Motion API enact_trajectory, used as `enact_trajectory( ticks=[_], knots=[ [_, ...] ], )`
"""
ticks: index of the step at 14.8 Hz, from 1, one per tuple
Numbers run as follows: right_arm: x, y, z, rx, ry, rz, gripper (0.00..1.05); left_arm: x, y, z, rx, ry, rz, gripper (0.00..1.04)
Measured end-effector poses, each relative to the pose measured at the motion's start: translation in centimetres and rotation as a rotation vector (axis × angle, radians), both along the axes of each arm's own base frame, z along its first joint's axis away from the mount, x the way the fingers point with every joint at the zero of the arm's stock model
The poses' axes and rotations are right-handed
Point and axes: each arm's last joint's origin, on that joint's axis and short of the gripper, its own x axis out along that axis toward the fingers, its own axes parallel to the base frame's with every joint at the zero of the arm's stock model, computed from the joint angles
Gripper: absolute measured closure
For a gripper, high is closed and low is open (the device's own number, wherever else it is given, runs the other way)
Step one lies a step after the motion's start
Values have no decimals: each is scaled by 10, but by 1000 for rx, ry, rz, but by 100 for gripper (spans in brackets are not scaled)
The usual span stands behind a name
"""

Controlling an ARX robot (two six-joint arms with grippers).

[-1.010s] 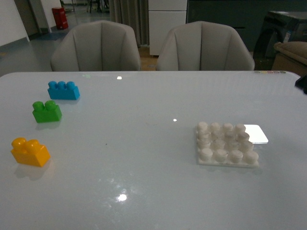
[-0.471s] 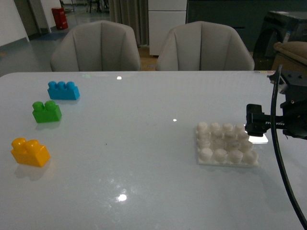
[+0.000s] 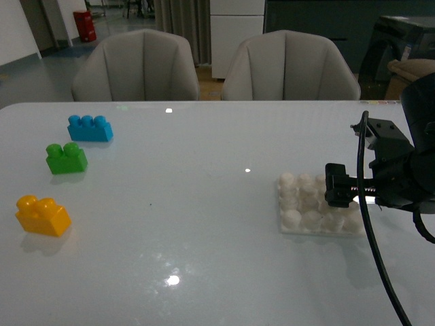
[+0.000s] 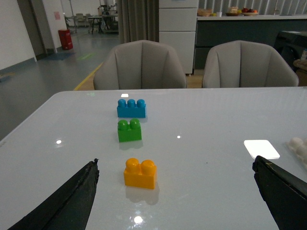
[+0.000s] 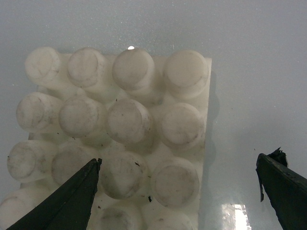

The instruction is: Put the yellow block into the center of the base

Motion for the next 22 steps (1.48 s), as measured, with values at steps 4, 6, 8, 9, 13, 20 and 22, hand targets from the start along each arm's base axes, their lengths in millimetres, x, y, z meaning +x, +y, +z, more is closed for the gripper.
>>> enact_trajectory(
  ticks=[4,6,8,9,13,20,22],
  knots=[
    [7,2,-8,23,31,-7,6,0,0,0,0,0,0,7],
    [7,5,-11,32,42,-3,6,0,0,0,0,0,0,7],
    [9,6,-12,33,43,-4,6,0,0,0,0,0,0,7],
    [10,9,-12,34,42,2,6,0,0,0,0,0,0,7],
    [13,30,-13,40,27,43,6,0,0,0,0,0,0,7],
    [14,74,-15,63,10,134,6,0,0,0,0,0,0,7],
    [14,98,-15,73,7,184,6,0,0,0,0,0,0,7]
  ],
)
